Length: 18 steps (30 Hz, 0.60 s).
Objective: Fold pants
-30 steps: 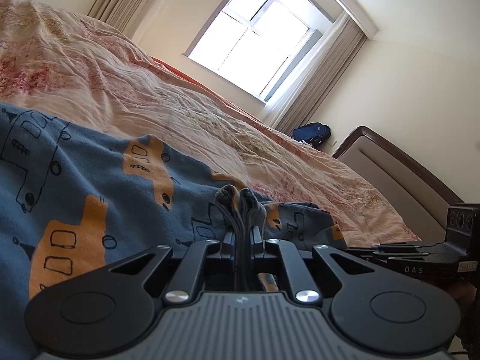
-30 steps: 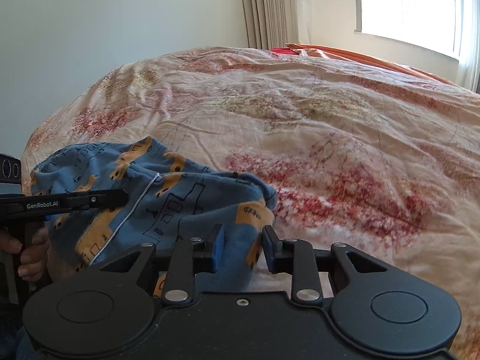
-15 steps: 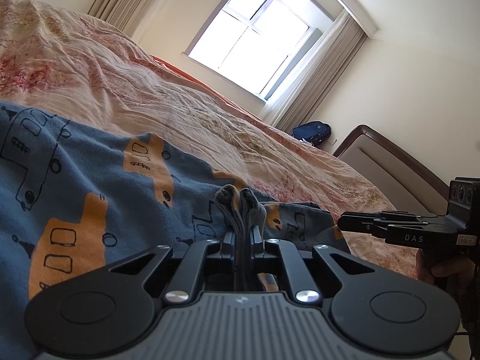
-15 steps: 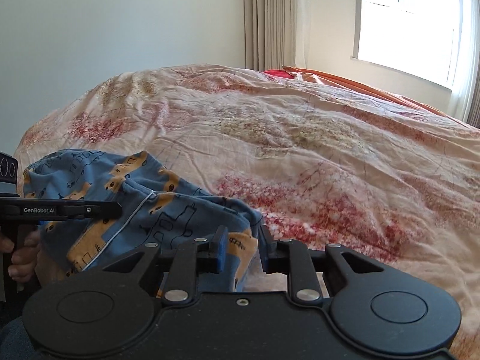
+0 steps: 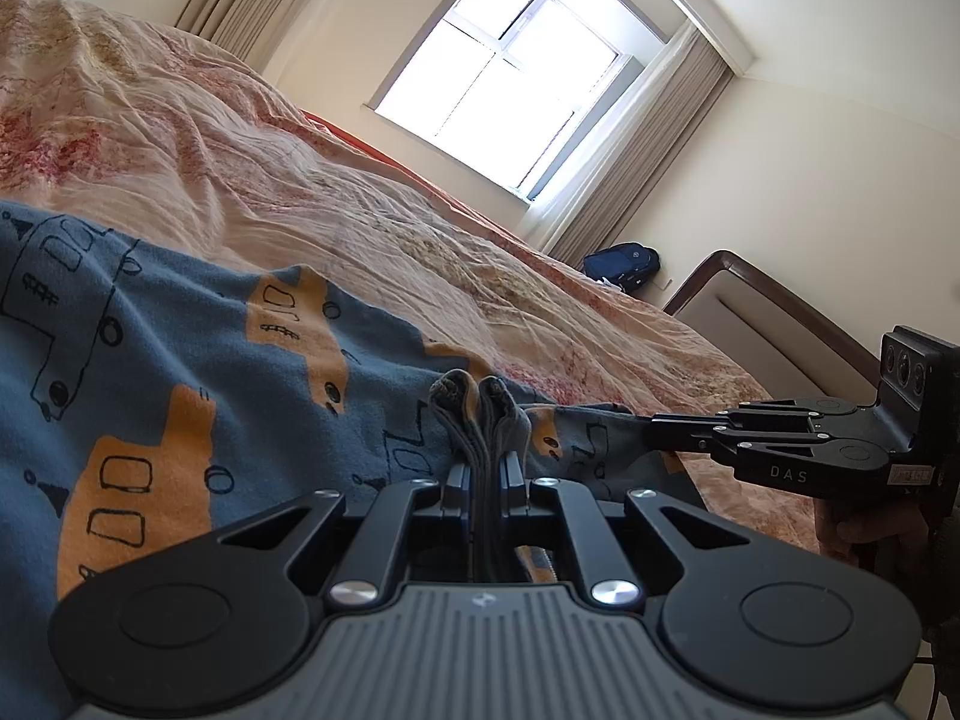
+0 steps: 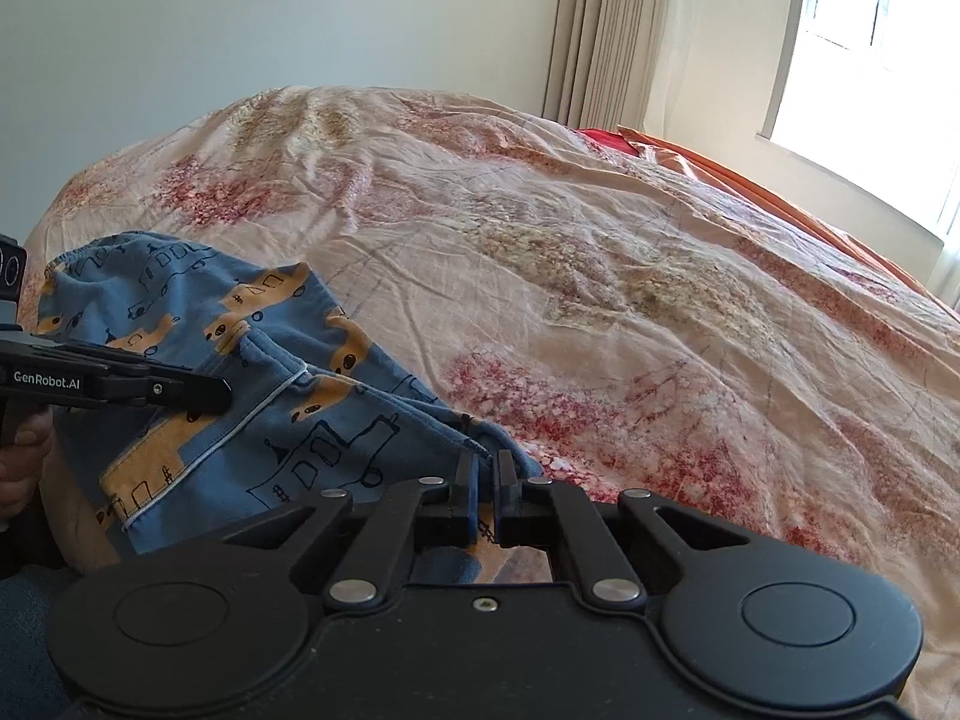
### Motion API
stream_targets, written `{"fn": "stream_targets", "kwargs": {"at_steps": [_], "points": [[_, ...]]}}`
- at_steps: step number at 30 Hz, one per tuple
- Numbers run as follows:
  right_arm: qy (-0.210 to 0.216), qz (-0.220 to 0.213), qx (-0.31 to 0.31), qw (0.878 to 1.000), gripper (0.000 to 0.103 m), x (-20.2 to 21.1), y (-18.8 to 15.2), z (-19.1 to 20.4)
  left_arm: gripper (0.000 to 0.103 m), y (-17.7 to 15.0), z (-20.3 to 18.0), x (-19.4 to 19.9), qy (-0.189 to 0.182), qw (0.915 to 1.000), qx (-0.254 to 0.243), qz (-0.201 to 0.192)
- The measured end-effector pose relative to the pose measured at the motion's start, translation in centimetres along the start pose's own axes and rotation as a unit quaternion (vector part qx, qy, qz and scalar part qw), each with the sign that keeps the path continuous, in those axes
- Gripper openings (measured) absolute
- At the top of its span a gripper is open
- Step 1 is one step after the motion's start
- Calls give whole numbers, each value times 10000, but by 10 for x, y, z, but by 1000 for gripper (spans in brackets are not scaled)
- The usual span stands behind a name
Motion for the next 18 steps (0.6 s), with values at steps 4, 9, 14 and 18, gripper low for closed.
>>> {"fn": "stream_targets", "kwargs": {"at_steps": [4, 9, 14, 18], "points": [[-281, -173, 162, 9993, 2, 2, 6, 1, 8, 0, -1, 0, -24, 10000, -18, 2], [-412, -272, 242, 9985, 2, -8, 17, -1, 8, 0, 0, 0, -28, 10000, -17, -6], [-486, -277, 79, 9984, 6, -15, 16, -2, 8, 0, 0, 1, -44, 10000, 12, -9], [-507, -369, -513, 9967, 35, 5, 0, -8, 8, 0, 0, 2, -67, 10000, 34, -7]]}}
Point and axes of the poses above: each gripper's, at about its wrist camera, not at the fingertips, and x roughly against the way its jaws point, z to its left, y to its top, the point moved 5 cm from there along -x, roughly the way its jaws point, and after that the axes turned 4 degrees about -y, right-handed, at the moved point
